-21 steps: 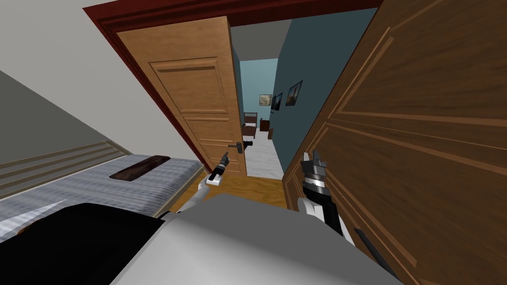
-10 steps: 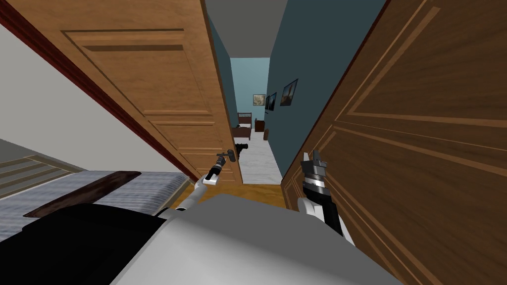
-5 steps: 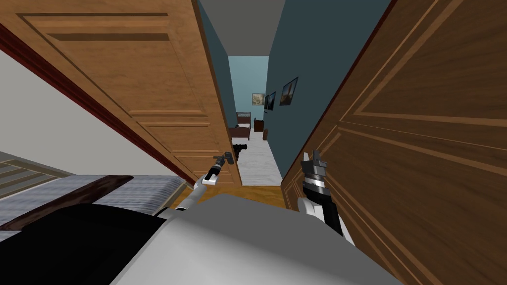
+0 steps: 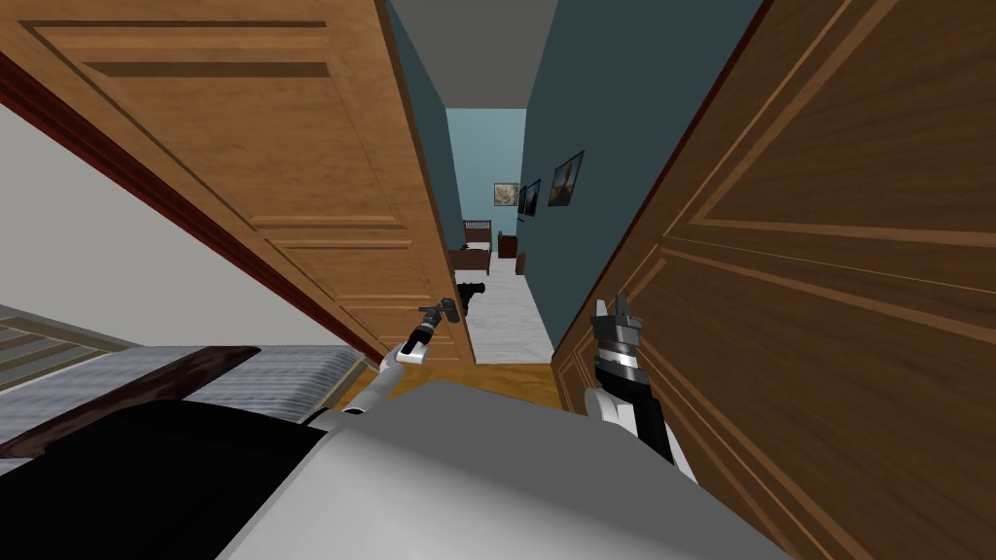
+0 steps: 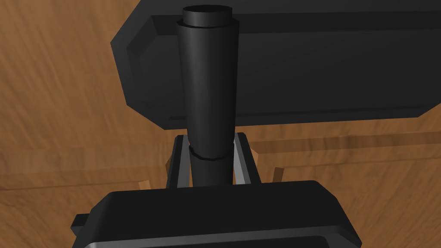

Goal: Pull the door open

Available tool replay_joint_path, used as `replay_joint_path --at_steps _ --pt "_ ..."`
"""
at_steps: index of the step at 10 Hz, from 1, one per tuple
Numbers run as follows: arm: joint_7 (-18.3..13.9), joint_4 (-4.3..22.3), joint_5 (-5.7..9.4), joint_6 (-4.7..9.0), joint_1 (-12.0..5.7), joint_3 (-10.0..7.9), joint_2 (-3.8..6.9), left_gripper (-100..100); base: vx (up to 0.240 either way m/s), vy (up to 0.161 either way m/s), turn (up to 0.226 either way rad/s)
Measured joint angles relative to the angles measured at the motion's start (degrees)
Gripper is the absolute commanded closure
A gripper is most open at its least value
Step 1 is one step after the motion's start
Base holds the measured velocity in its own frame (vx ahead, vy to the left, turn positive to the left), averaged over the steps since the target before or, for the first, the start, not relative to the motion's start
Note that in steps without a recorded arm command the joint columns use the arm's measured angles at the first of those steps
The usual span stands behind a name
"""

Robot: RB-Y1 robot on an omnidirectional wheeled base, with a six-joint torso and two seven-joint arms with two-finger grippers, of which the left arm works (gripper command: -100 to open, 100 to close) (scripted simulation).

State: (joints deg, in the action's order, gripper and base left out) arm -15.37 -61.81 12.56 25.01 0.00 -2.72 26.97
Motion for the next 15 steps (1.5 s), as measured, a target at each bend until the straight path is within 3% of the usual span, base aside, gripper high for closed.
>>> replay_joint_path --at_steps 4,8,10,15 --pt "-2.1 -1.8 -0.04 1.47 2.00 2.49 1.88 100 -0.217 0.068 -0.119" --pt "-4.8 -3.4 0.03 2.93 4.33 5.25 4.48 100 -0.184 0.058 -0.095" --pt "-5.2 -3.5 0.01 3.39 4.95 5.77 4.93 100 -0.163 0.048 -0.121" --pt "-8.1 -5.3 0.27 7.17 8.36 8.19 8.61 100 -0.216 0.081 -0.137"
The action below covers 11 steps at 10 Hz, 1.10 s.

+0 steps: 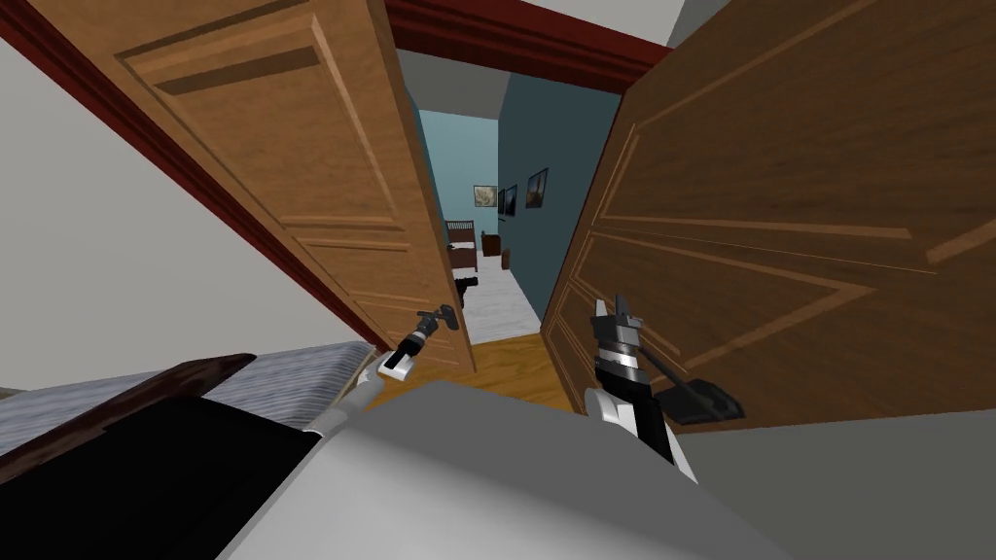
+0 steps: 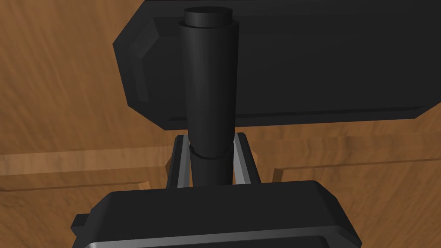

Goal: Pull the door open

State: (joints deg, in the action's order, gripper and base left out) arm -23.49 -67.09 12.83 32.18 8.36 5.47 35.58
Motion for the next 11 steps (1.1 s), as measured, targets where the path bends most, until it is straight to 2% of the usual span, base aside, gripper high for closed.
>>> replay_joint_path --at_steps 2,3,4,9,11 --pt "-1.3 -1.0 0.12 1.63 1.70 0.98 1.71 100 -0.179 0.049 -0.073" --pt "-1.4 -0.9 0.07 1.78 1.90 1.24 1.70 100 -0.148 0.073 -0.141" --pt "-1.8 -0.7 0.10 2.42 2.36 1.58 2.27 100 -0.254 0.094 -0.205" --pt "-3.9 -0.3 0.28 7.52 4.72 3.21 5.15 100 -0.210 0.089 -0.143" --pt "-4.7 -0.8 0.39 8.81 5.89 3.82 6.39 100 -0.154 0.063 -0.084"
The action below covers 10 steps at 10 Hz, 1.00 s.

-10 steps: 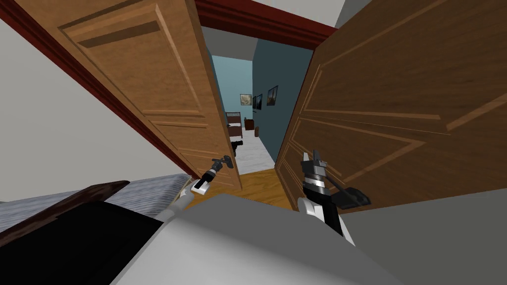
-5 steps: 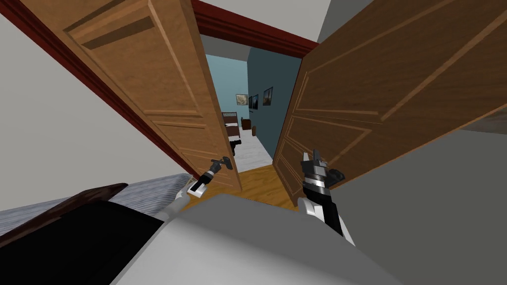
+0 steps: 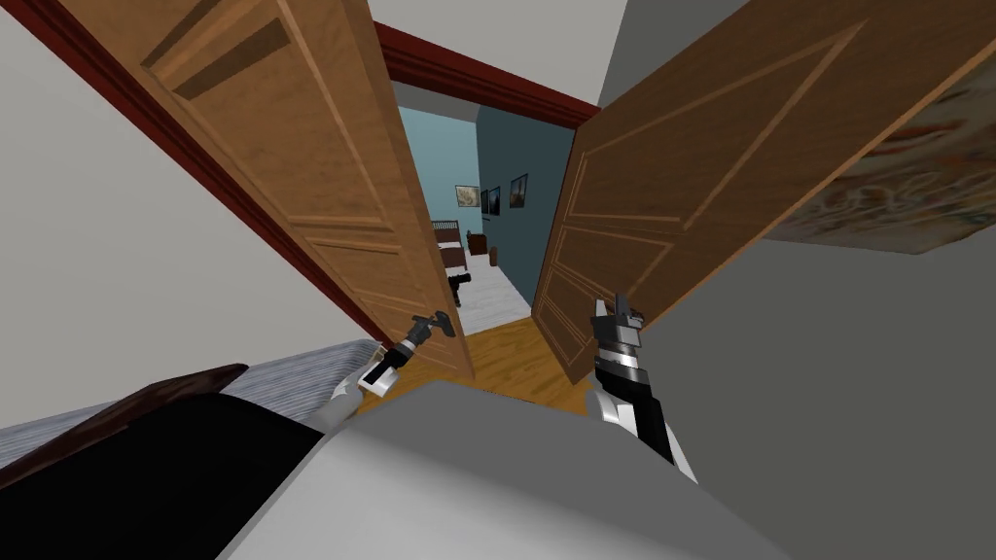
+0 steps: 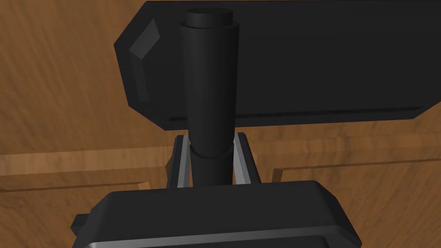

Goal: Pull the door open

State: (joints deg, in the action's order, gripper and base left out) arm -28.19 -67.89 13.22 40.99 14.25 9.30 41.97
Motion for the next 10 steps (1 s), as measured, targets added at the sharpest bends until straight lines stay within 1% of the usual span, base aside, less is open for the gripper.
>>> replay_joint_path --at_steps 1,2,3,4,6,8,9,10 --pt "-0.1 0.1 -0.07 0.12 0.16 0.24 -0.01 100 -0.171 0.078 -0.118" --pt "-0.3 0.1 -0.04 0.73 0.60 0.42 0.40 100 -0.212 0.116 -0.204" --pt "-0.6 0.4 -0.02 1.56 0.78 0.64 0.77 100 -0.230 0.103 -0.205" --pt "-0.9 0.7 0.02 2.67 1.13 0.82 1.27 100 -0.236 0.082 -0.172" --pt "-1.6 0.9 0.08 4.65 2.08 1.27 2.33 100 -0.212 0.100 -0.138" --pt "-2.1 1.5 0.04 6.66 2.94 1.89 3.13 100 -0.204 0.084 -0.145" --pt "-2.4 1.7 0.09 7.50 3.40 2.09 3.65 100 -0.090 0.033 -0.035" --pt "-2.5 1.8 0.02 7.63 3.55 2.27 3.64 100 -0.083 0.020 -0.078"
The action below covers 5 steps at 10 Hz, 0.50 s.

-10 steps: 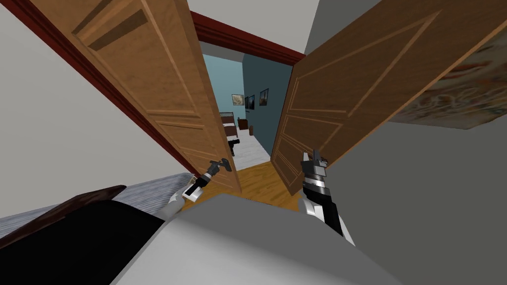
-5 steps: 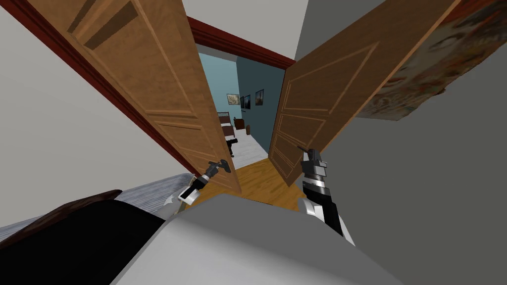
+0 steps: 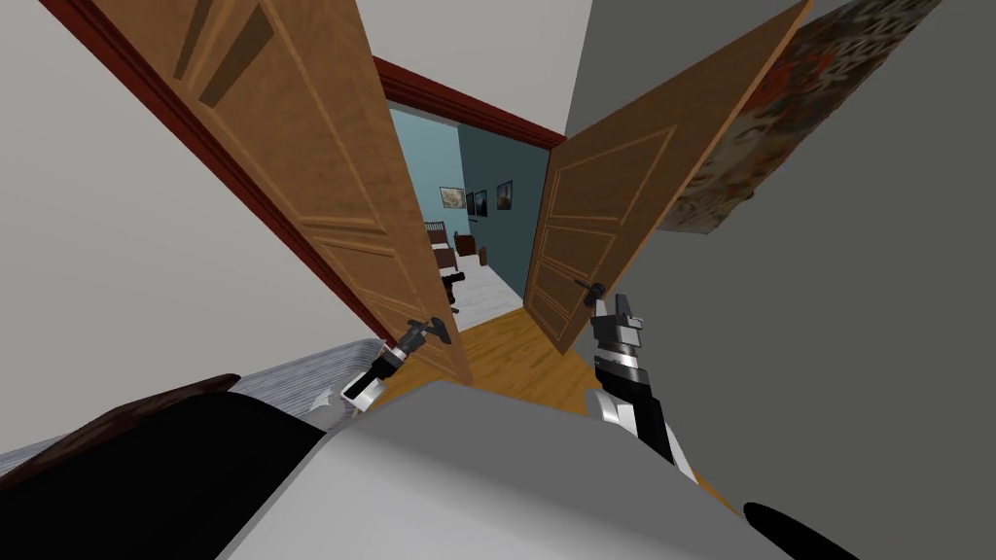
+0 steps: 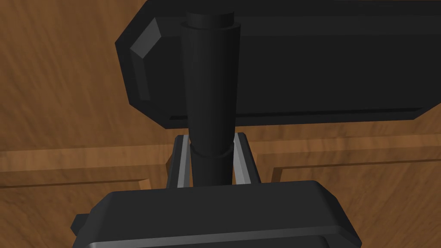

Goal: Pull the door open

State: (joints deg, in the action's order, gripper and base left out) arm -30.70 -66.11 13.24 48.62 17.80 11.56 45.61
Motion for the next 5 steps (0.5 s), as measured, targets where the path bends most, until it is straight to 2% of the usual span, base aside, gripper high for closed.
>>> replay_joint_path --at_steps 5 --pt "-1.4 3.2 0.09 4.69 0.53 0.61 1.38 100 -0.097 0.035 -0.089"
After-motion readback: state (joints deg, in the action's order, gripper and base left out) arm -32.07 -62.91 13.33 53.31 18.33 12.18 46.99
